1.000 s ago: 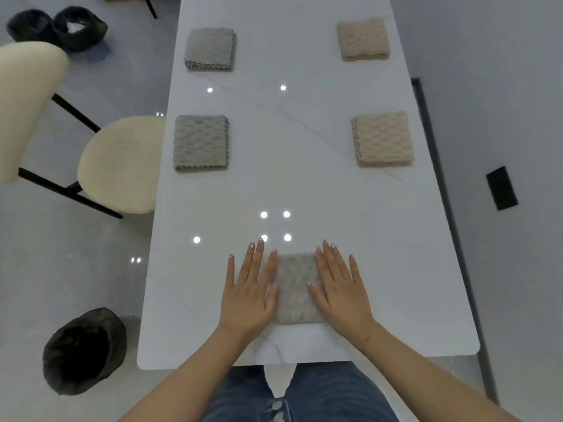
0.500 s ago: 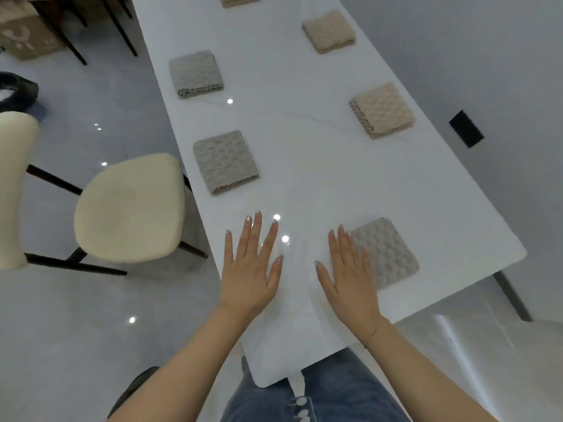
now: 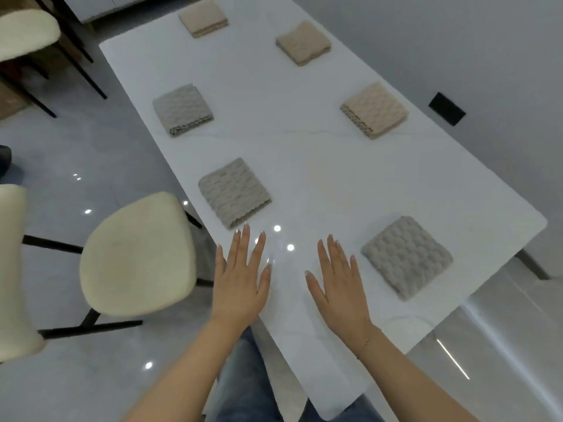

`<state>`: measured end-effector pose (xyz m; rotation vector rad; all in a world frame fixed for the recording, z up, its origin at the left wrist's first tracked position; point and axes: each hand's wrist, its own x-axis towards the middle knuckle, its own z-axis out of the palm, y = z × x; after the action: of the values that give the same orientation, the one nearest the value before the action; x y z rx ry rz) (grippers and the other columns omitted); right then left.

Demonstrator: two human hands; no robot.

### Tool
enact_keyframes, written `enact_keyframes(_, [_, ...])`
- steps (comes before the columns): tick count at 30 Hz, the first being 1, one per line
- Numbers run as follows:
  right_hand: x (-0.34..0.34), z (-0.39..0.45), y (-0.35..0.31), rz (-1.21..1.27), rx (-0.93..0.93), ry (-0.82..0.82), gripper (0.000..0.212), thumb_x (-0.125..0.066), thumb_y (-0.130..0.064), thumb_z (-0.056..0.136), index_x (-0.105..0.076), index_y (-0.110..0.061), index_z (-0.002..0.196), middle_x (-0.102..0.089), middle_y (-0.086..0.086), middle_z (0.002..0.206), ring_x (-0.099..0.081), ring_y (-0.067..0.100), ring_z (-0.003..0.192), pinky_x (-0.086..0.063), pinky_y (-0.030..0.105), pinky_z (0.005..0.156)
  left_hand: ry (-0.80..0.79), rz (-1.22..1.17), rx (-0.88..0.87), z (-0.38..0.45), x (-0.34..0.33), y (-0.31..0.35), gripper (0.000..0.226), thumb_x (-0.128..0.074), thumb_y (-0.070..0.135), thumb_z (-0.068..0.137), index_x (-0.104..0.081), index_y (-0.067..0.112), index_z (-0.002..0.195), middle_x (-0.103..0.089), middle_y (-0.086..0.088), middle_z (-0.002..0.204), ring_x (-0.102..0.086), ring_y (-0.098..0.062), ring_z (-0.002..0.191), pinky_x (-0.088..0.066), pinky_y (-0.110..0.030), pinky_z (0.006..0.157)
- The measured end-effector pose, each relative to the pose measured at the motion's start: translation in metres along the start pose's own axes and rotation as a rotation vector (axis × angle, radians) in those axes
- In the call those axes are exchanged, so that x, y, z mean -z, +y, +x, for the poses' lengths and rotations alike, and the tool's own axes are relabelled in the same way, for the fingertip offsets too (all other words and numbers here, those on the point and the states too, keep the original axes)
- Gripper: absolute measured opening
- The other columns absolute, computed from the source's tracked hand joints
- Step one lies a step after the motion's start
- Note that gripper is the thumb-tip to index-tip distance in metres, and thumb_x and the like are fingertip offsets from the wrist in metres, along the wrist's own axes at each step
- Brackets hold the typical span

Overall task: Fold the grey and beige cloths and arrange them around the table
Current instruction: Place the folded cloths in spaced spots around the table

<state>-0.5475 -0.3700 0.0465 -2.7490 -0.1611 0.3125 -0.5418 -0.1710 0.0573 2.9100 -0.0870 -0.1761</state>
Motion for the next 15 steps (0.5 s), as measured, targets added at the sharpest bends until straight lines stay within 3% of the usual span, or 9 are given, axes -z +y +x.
enact_keyframes(5, [-0.028,0.023,-0.050,-0.056,-0.156,0.073,0.064,-0.012,-0.053,0.098,-0.004,-0.018,0.151,-0.003,0.002,0.159,0.003,0.009,0.144,0.007,0.033,0.118,-0.097,-0.031,-0.117,0.047,-0.001,-0.065,0.060,-0.014,0.045,0.096,0.000,0.027,0.150,-0.007,-0.007,0.160,-0.005,-0.019,0.147,-0.002,-0.048,0.117])
enact_keyframes(12, [-0.043,0.039,-0.133,0.020,-0.376,0.096,0.065,-0.002,-0.055,0.093,0.007,-0.023,0.149,0.013,-0.005,0.156,0.014,0.007,0.142,0.012,0.031,0.115,-0.165,-0.044,-0.305,0.098,0.032,-0.132,0.068,-0.006,0.047,0.089,-0.011,0.021,0.152,-0.005,-0.008,0.160,-0.003,-0.021,0.147,-0.001,-0.047,0.118])
enact_keyframes(15, [-0.045,0.052,-0.151,0.054,-0.397,0.116,0.073,0.005,-0.059,0.090,0.000,-0.020,0.151,0.010,-0.003,0.155,0.009,0.009,0.143,0.009,0.032,0.115,-0.197,-0.045,-0.309,0.120,0.039,-0.143,0.063,-0.013,0.044,0.094,-0.008,0.021,0.152,-0.001,-0.008,0.160,0.000,-0.021,0.148,0.000,-0.046,0.117])
